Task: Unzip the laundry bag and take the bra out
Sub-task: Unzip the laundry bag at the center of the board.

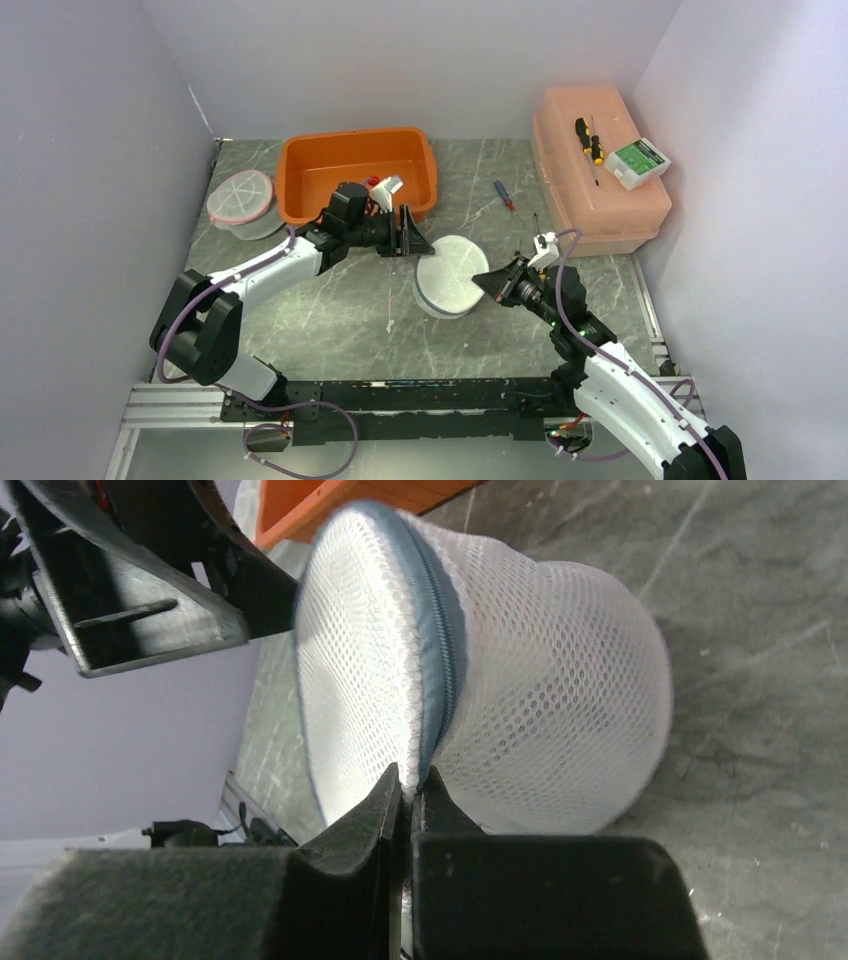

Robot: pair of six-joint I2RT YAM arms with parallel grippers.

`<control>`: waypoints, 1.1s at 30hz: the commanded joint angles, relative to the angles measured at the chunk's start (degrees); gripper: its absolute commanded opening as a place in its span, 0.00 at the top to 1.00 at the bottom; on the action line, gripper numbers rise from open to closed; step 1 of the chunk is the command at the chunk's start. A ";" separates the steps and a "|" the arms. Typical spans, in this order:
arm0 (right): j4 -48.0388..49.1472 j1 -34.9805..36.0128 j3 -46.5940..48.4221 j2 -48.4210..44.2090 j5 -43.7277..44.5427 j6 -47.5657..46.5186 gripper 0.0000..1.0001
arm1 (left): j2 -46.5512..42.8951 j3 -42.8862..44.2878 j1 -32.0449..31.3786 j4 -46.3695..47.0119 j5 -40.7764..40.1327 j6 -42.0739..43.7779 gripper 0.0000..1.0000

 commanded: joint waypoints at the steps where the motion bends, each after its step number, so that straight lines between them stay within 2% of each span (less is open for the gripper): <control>1: 0.85 0.64 -0.10 -1.98 5.81 7.29 1.00 | -2.96 0.39 0.13 4.43 -5.64 -3.05 0.19; 3: -0.26 0.66 0.07 -2.64 7.23 7.85 1.00 | -6.11 -1.80 0.01 3.58 -8.48 -4.38 0.06; 5: -0.78 0.67 -0.40 -3.63 8.58 9.12 1.00 | -9.97 -4.66 -0.26 3.50 -11.11 -6.42 0.05; 9: -1.43 0.68 -2.01 -5.44 10.92 12.92 1.00 | -19.07 -10.44 -3.53 -0.56 -22.49 -12.39 0.05; 15: -1.79 0.73 -2.87 -5.78 12.55 16.34 1.00 | -29.47 -17.87 -17.29 -7.18 -43.81 -26.63 0.05; 18: -0.62 0.83 -3.44 -5.08 11.93 17.72 1.00 | -29.79 -21.42 -25.30 -4.76 -54.24 -32.09 0.05; 23: -1.24 0.81 -3.58 -5.28 11.34 18.89 1.00 | -22.47 -20.48 -27.33 3.59 -53.48 -34.15 0.05; 27: -2.74 0.94 -3.84 -6.83 11.50 18.97 1.00 | -16.30 -17.09 -27.25 5.94 -51.82 -34.56 0.05; 33: -3.96 0.90 -4.38 -9.08 10.72 17.69 1.00 | -11.56 -14.37 -27.29 10.86 -51.19 -34.91 0.17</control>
